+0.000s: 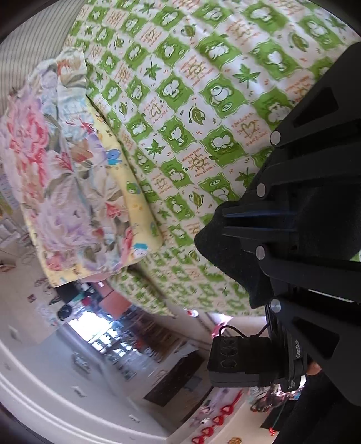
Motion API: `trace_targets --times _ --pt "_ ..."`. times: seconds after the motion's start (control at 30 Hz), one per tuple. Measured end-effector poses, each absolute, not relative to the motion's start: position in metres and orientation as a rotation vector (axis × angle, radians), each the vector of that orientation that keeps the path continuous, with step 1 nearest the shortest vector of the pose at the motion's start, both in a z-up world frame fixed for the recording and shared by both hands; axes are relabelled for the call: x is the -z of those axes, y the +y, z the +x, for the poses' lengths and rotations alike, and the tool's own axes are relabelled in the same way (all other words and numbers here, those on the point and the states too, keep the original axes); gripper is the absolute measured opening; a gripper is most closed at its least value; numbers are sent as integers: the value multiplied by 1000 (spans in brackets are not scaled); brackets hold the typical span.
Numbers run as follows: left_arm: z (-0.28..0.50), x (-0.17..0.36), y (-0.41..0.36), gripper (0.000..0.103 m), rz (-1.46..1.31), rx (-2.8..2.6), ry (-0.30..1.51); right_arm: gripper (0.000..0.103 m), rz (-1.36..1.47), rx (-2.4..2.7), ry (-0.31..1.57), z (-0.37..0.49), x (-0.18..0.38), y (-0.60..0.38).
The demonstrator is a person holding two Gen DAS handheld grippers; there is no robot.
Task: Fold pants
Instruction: 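Grasp the pants with the right gripper while the left gripper lifts its end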
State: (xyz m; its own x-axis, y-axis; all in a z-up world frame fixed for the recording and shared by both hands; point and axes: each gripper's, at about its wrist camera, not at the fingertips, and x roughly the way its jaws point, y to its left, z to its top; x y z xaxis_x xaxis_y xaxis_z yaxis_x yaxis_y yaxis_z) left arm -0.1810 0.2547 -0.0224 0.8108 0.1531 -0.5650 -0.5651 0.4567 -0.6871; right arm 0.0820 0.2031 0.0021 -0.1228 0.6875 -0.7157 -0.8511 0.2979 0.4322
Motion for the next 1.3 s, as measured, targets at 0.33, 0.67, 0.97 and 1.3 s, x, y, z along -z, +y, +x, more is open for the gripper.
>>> trace_targets --times 0.33,0.67,0.97,1.3 --pt "-160 -33 215 19 -881 -358 428 6 -47 -1298 953 74 -43 144" --pt "-118 -75 154 19 -760 -216 443 6 92 -1222 857 76 -76 61" --pt "-78 -85 98 19 -687 -107 496 6 224 -1147 802 76 -83 -16" --pt "-32 -80 43 19 -605 -17 584 5 340 -1073 767 78 -78 -91"
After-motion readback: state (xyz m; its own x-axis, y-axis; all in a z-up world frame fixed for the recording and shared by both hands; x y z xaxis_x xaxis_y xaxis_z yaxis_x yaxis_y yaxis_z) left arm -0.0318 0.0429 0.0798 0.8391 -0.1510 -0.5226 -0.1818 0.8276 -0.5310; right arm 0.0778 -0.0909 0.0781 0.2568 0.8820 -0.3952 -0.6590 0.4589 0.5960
